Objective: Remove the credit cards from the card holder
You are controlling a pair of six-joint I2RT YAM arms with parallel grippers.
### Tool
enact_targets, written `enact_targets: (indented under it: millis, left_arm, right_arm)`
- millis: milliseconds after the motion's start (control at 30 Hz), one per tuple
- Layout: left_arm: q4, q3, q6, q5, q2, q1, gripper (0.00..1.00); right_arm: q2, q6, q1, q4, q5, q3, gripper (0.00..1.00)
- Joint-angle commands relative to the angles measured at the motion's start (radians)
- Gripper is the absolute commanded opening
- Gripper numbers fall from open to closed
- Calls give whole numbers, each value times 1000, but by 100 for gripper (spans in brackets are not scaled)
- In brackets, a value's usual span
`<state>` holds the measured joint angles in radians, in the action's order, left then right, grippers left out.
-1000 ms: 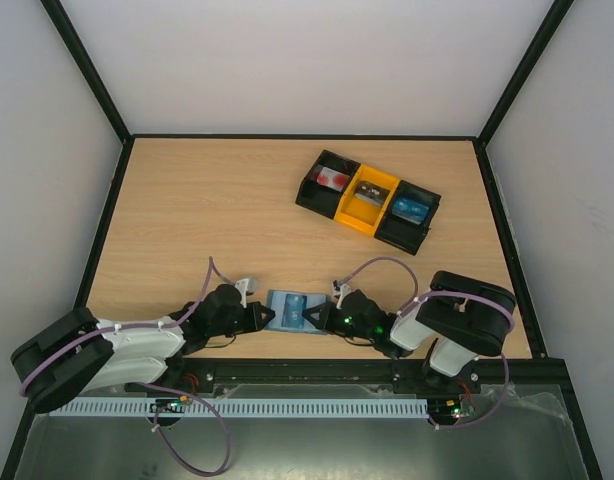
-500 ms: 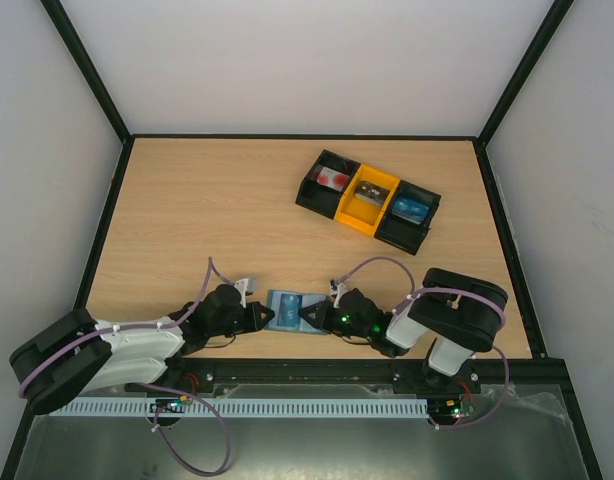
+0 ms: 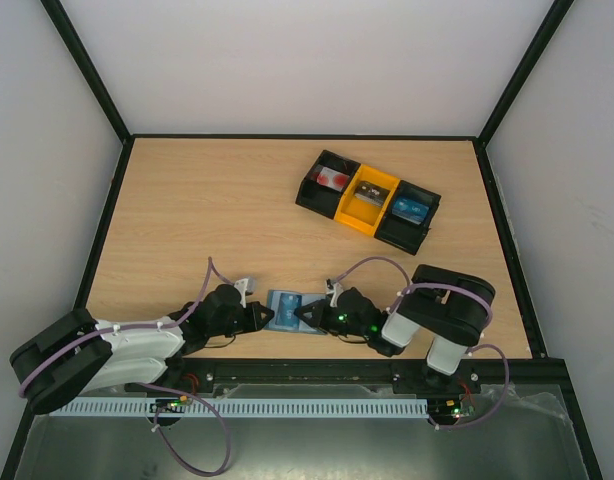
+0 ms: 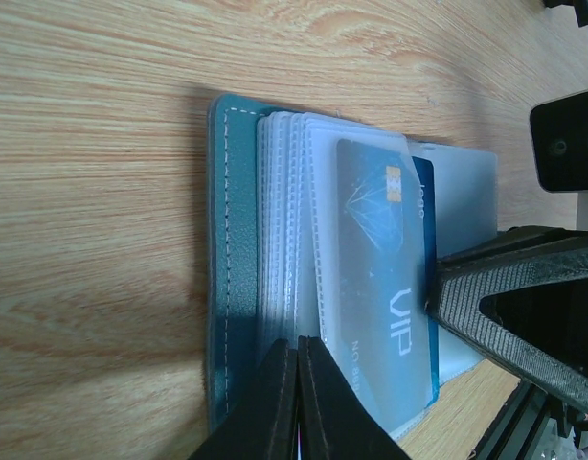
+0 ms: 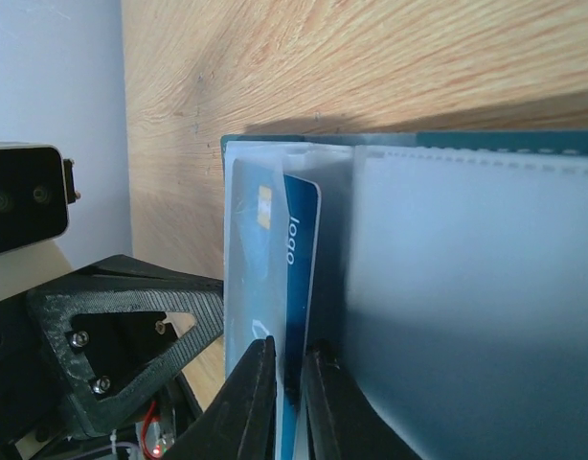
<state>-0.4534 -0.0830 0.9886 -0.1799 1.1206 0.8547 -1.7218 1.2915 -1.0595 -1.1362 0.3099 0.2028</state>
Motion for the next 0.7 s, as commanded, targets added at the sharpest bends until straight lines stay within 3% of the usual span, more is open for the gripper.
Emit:
enact_targets:
  millis: [0,67,667]
  left_arm:
    - [69,34,-2,27,18,2,3]
    - [72,35,-3,28,16,1,3]
    - [100,42,-4,48,-2,1,3]
  right_arm:
    - [-24,4,4,-54,3,13,7]
    - [-23,8,5,-65,-1,4,2]
    - [93,-43,47,70,-24,-68,2]
